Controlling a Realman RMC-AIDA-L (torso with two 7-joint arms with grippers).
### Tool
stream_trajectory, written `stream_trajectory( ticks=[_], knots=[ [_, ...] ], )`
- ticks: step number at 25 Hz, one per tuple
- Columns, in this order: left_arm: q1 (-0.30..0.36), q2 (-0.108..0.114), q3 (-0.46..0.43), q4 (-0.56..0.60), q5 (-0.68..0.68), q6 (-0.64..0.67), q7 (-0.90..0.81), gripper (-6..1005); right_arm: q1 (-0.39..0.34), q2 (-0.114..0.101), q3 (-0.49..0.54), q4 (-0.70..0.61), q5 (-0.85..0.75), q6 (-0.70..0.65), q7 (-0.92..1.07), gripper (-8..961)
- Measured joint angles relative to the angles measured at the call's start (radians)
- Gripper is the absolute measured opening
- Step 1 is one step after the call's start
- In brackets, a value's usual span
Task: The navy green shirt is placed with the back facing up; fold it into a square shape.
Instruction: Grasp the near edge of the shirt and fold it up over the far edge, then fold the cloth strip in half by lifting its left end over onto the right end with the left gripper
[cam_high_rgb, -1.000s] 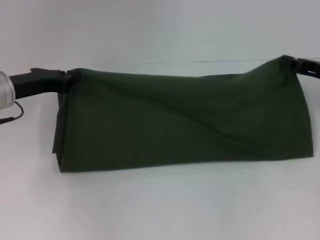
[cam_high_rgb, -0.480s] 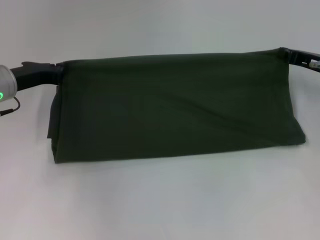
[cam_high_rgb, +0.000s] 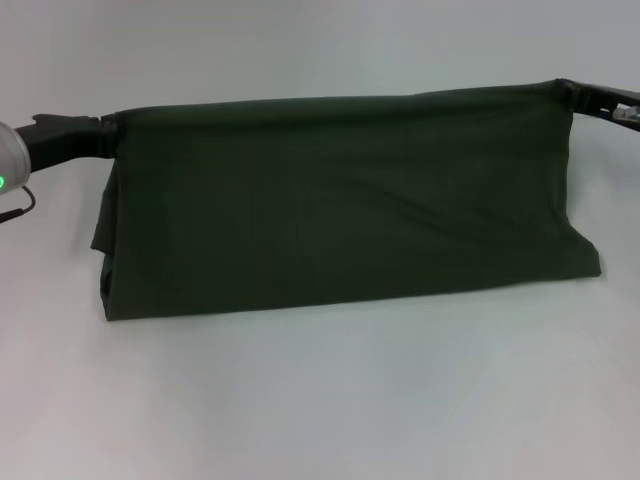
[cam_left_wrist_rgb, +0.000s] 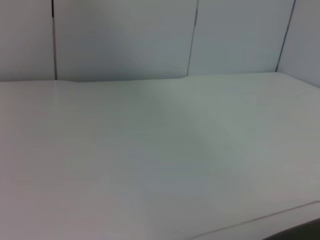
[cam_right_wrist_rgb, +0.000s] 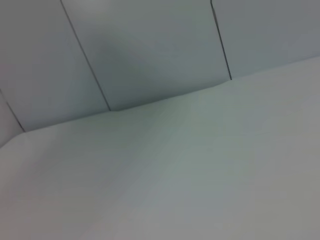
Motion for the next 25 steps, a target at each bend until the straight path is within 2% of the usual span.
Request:
stream_trajectory(
  ticks=[7, 14, 18, 20, 25],
  knots=[
    [-0.004, -0.007, 0.01, -0.017, -0.001, -0.026, 0.011, 10, 0.008, 0.008, -0.019, 0.021, 0.01, 0.039, -0.023, 76],
    [-0.009, -0.046, 0.048, -0.004, -0.001, -0.155, 0.013, 11, 0.012, 0.023, -0.031, 0.023, 0.016, 0.081, -0.072, 79],
    [-0.014, -0.071, 0.046, 0.005, -0.005, -0.251, 0.009, 193, 0.011, 0.026, -0.031, 0.015, 0.028, 0.111, -0.077, 80],
    [-0.013, -0.076, 0.045, 0.007, -0.023, -0.275, 0.008, 273, 0.011, 0.023, -0.032, 0.015, 0.034, 0.117, -0.077, 81],
    [0.008, -0.073, 0.047, 0.012, -0.102, -0.268, 0.003, 442, 0.005, 0.008, -0.032, 0.013, 0.052, 0.097, -0.066, 368]
  ],
)
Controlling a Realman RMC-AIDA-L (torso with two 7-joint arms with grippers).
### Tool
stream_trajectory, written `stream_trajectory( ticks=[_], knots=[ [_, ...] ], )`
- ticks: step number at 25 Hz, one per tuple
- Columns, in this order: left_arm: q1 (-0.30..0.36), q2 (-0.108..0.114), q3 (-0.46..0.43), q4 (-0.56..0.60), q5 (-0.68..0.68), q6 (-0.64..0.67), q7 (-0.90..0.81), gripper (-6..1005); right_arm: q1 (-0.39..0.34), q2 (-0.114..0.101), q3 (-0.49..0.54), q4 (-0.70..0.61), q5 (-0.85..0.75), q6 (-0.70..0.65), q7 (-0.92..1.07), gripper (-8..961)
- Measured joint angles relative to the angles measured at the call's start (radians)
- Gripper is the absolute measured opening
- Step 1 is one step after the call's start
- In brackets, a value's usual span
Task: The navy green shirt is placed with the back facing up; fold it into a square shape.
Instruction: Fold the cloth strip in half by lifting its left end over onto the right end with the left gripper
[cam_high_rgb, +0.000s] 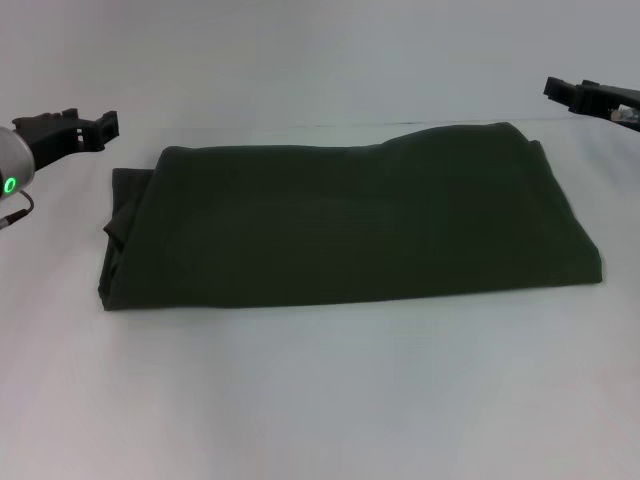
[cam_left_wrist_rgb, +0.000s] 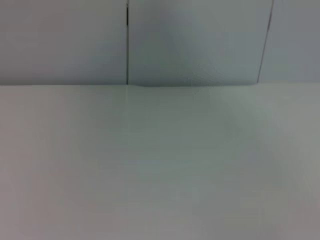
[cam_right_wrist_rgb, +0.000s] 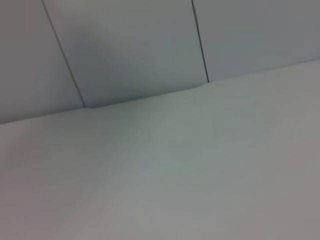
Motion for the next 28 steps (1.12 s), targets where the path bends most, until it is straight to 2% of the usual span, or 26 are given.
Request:
stream_trajectory(
  ticks=[4, 8, 12, 17, 21, 25, 28],
  knots=[
    [0.043, -0.001, 0.0, 0.051, -0.037, 0.126, -0.066, 535, -0.034, -0.006, 0.0, 0.0, 0.038, -0.104, 0.002, 551],
    [0.108, 0.004, -0.003, 0.098, -0.083, 0.383, -0.122, 628, -0.093, -0.009, 0.001, -0.012, 0.066, -0.248, 0.003, 688],
    [0.154, -0.002, -0.007, 0.147, -0.091, 0.589, -0.154, 692, -0.163, -0.007, 0.0, -0.053, 0.071, -0.402, 0.008, 713],
    [0.198, -0.017, -0.008, 0.192, -0.091, 0.742, -0.238, 727, -0.238, -0.011, -0.001, -0.098, 0.064, -0.563, 0.056, 744],
    [0.216, -0.017, -0.007, 0.192, -0.078, 0.813, -0.272, 743, -0.285, -0.012, -0.015, -0.126, 0.057, -0.666, 0.064, 769],
    [0.238, -0.018, -0.005, 0.186, -0.072, 0.871, -0.286, 773, -0.322, -0.019, -0.083, -0.135, 0.054, -0.738, 0.062, 794],
    [0.256, -0.019, -0.005, 0.184, -0.071, 0.895, -0.298, 807, -0.335, -0.021, -0.104, -0.143, 0.054, -0.762, 0.058, 858]
  ],
)
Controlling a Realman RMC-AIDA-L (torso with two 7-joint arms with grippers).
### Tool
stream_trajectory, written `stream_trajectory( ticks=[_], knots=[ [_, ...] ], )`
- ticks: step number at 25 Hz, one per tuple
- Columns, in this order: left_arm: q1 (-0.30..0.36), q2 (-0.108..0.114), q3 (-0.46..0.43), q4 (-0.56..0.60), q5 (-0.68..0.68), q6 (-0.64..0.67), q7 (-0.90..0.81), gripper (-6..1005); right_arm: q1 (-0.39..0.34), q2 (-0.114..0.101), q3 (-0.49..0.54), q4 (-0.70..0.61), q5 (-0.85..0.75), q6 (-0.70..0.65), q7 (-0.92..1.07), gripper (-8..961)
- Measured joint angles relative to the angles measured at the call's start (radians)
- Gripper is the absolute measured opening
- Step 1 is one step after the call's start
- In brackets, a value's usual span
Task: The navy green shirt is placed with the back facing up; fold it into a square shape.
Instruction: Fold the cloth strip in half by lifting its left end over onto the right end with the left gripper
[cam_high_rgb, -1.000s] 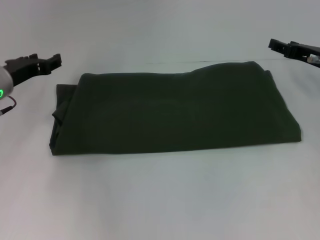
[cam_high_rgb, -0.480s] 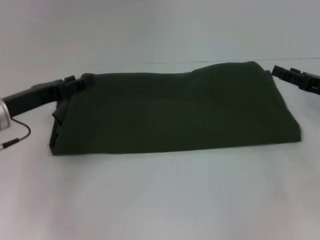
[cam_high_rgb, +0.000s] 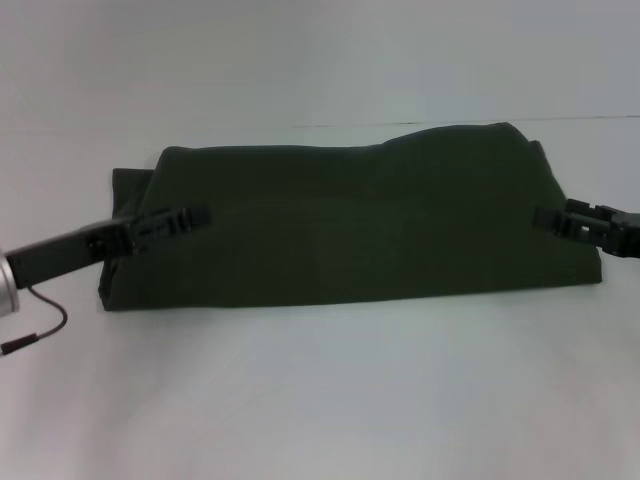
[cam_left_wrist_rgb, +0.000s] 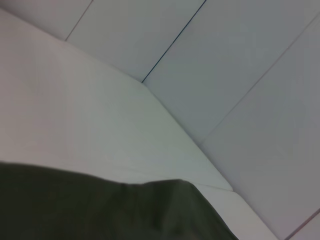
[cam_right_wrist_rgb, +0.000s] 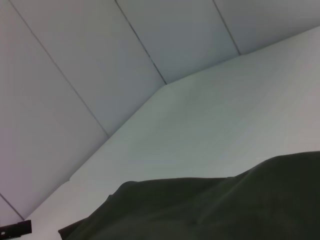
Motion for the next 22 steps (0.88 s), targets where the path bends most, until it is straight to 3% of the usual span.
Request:
stream_trajectory(
  ticks=[7, 16, 22],
  knots=[
    [0.026, -0.001, -0.004, -0.005, 0.062, -0.007, -0.098, 886, -0.007, -0.009, -0.003, -0.009, -0.002, -0.019, 0.023, 914],
    [0.029, -0.002, -0.018, -0.027, 0.148, -0.119, -0.213, 877, 0.007, -0.015, 0.003, -0.018, 0.0, -0.016, 0.079, 914],
    [0.025, 0.001, -0.018, -0.024, 0.194, -0.11, -0.281, 876, 0.022, -0.014, -0.003, -0.034, -0.001, -0.013, 0.112, 914]
  ],
)
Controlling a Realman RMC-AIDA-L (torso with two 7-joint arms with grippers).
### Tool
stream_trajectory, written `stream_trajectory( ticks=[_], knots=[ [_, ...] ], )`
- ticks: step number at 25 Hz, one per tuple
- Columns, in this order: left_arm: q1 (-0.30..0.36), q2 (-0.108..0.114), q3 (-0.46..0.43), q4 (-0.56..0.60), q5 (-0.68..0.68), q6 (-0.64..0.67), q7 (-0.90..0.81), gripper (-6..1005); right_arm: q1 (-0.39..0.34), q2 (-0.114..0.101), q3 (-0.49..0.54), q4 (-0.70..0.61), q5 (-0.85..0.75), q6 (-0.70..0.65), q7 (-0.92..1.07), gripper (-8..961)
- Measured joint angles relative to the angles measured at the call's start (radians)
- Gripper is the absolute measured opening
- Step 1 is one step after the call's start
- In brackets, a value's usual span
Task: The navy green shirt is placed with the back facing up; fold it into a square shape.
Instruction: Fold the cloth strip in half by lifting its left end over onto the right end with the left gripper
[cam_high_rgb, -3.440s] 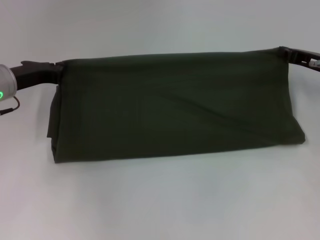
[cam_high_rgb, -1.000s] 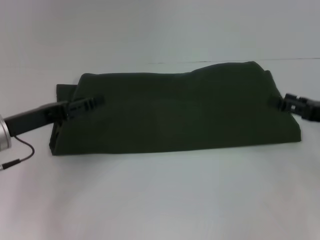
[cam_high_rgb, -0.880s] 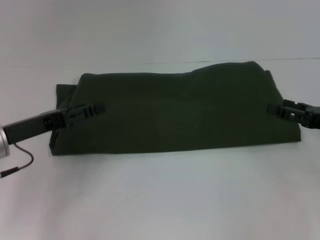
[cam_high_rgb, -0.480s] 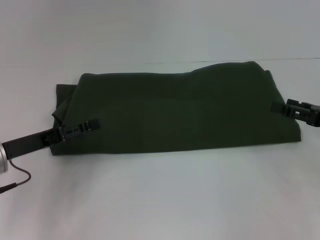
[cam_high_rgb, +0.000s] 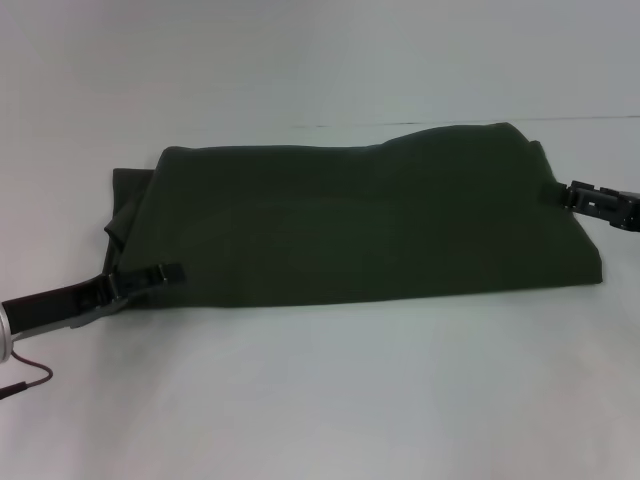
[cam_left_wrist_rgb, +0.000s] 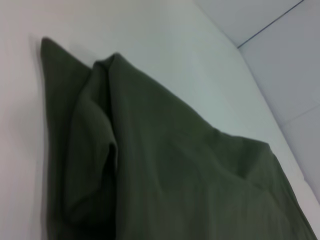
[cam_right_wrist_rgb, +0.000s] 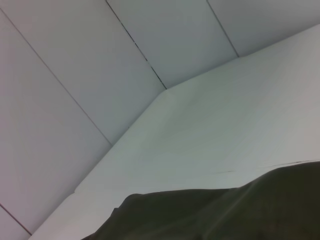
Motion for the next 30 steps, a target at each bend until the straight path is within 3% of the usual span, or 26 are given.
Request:
stream_trajectory(
  ticks=[10, 30],
  knots=[
    [-0.01, 0.006, 0.0, 0.001, 0.047, 0.032, -0.118, 876, 0.01, 0.002, 0.001, -0.005, 0.0, 0.009, 0.002, 914],
    [-0.006, 0.012, -0.05, -0.017, 0.094, -0.036, -0.288, 876, 0.015, -0.005, 0.012, -0.02, 0.016, 0.009, 0.002, 914]
  ],
)
